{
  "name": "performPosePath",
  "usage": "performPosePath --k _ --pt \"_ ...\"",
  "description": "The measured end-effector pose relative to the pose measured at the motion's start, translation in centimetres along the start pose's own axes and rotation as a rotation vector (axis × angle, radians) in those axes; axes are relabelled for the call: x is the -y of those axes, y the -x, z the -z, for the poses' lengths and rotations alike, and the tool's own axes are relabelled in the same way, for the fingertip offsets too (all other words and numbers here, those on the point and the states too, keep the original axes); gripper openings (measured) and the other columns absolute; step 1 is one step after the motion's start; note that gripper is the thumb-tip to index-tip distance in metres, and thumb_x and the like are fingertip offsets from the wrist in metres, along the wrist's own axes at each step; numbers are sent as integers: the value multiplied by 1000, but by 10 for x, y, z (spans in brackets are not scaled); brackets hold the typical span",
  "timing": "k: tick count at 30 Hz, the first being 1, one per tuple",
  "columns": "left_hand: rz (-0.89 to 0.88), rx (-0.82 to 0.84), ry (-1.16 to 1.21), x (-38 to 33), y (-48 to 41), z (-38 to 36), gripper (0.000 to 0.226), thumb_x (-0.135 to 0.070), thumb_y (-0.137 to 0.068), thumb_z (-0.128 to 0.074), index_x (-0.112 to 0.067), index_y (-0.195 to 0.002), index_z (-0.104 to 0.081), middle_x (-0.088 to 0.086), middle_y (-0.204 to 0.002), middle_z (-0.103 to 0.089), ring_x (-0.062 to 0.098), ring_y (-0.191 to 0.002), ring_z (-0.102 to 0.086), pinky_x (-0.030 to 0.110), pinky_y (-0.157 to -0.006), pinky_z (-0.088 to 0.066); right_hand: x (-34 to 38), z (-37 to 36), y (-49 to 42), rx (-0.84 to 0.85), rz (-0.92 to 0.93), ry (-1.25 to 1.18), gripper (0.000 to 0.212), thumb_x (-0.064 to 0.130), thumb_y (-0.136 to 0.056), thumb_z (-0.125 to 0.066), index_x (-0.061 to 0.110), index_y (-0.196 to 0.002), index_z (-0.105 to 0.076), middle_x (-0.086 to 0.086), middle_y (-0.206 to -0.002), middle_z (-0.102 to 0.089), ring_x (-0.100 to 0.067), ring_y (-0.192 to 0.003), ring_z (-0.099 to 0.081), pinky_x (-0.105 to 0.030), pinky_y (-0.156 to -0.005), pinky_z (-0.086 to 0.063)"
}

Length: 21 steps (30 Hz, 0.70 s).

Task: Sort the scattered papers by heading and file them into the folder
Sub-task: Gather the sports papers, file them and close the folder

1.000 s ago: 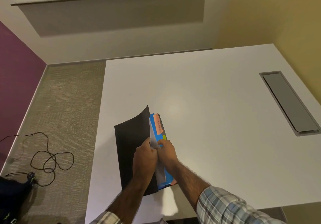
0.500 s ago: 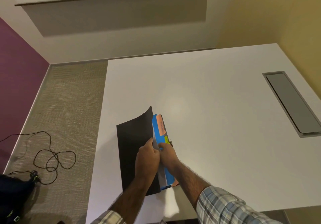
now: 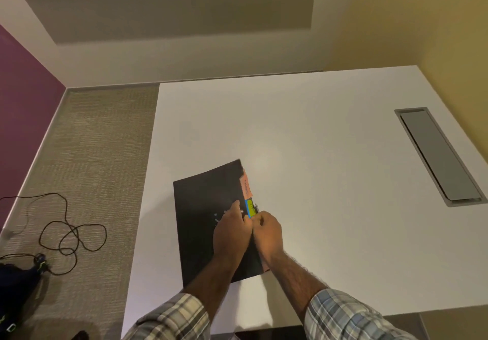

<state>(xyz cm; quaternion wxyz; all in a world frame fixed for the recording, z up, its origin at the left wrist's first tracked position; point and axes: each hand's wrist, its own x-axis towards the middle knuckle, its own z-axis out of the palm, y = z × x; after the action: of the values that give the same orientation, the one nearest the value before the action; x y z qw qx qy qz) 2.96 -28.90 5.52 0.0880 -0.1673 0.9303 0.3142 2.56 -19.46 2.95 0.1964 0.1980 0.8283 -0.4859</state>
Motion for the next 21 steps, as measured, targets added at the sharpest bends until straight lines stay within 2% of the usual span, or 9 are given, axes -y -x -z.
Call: performPosePath --k 2,4,6,8,10,12,14,17,21 --pt "-44 -15 -27 11 -1 -6 37 -35 -100 -52 -19 -133 -49 7 -123 -65 25 -115 -66 39 -88 -60 -8 11 -3 -59 26 72 22 22 -100 -50 13 -90 -67 -1 -90 -69 -20 -83 -62 -24 -63 -44" --pt "-47 3 -60 33 -1 -11 48 -35 -100 -53 -17 -143 -42 11 -147 -50 31 -143 -44 40 -104 -52 -14 20 -5 -76 39 127 23 20 -102 -48 14 -93 -68 2 -91 -70 -20 -85 -64 -26 -66 -46" --pt "-63 28 -157 65 -3 -13 67 -45 -100 -50 -15 -156 -30 9 -167 -23 29 -156 -11 42 -121 -29 -23 22 -7 -61 52 205 24 26 -105 -46 17 -109 -68 4 -104 -69 -18 -95 -65 -25 -79 -49" --pt "-103 20 -276 97 -5 -17 77 -60 -99 -38 -17 -160 -20 9 -170 -9 30 -157 0 45 -125 -13 -33 19 -10 -13 119 255 39 44 -104 -37 22 -127 -61 6 -123 -67 -18 -113 -64 -32 -96 -52" --pt "-116 21 -371 119 -5 -23 83 -69 -95 -21 -19 -162 -13 8 -170 -2 32 -157 2 48 -126 -7 -42 17 -13 50 258 305 54 60 -100 -29 27 -136 -52 7 -135 -61 -16 -122 -59 -39 -103 -50" --pt "-121 16 -398 130 -3 -30 84 -69 -95 -18 -20 -162 -11 8 -170 0 32 -157 1 51 -126 -8 -43 16 -15 100 429 408 50 46 -101 -39 23 -145 -41 4 -141 -52 -20 -126 -54 -44 -103 -49" --pt "-135 -5 -409 135 -3 -35 81 -66 -97 -24 -18 -162 -16 10 -170 -6 35 -157 -5 53 -125 -11 -42 16 -18 141 588 585 59 31 -99 -45 17 -155 -29 -2 -153 -42 -28 -136 -44 -47 -108 -45" --pt "-156 -42 -447 138 -2 -40 80 -61 -97 -37 -15 -160 -24 14 -168 -14 39 -154 -15 55 -123 -16 -43 12 -24 179 694 844 67 37 -104 -38 16 -163 -14 -5 -171 -16 -28 -156 -16 -46 -122 -27" --pt "-160 -44 -484 139 -2 -41 79 -61 -97 -40 -15 -159 -23 15 -168 -14 39 -154 -15 55 -123 -17 -51 5 -31 252 704 1040 68 46 -105 -27 15 -163 -12 -5 -172 -10 -27 -158 -7 -51 -125 -20"
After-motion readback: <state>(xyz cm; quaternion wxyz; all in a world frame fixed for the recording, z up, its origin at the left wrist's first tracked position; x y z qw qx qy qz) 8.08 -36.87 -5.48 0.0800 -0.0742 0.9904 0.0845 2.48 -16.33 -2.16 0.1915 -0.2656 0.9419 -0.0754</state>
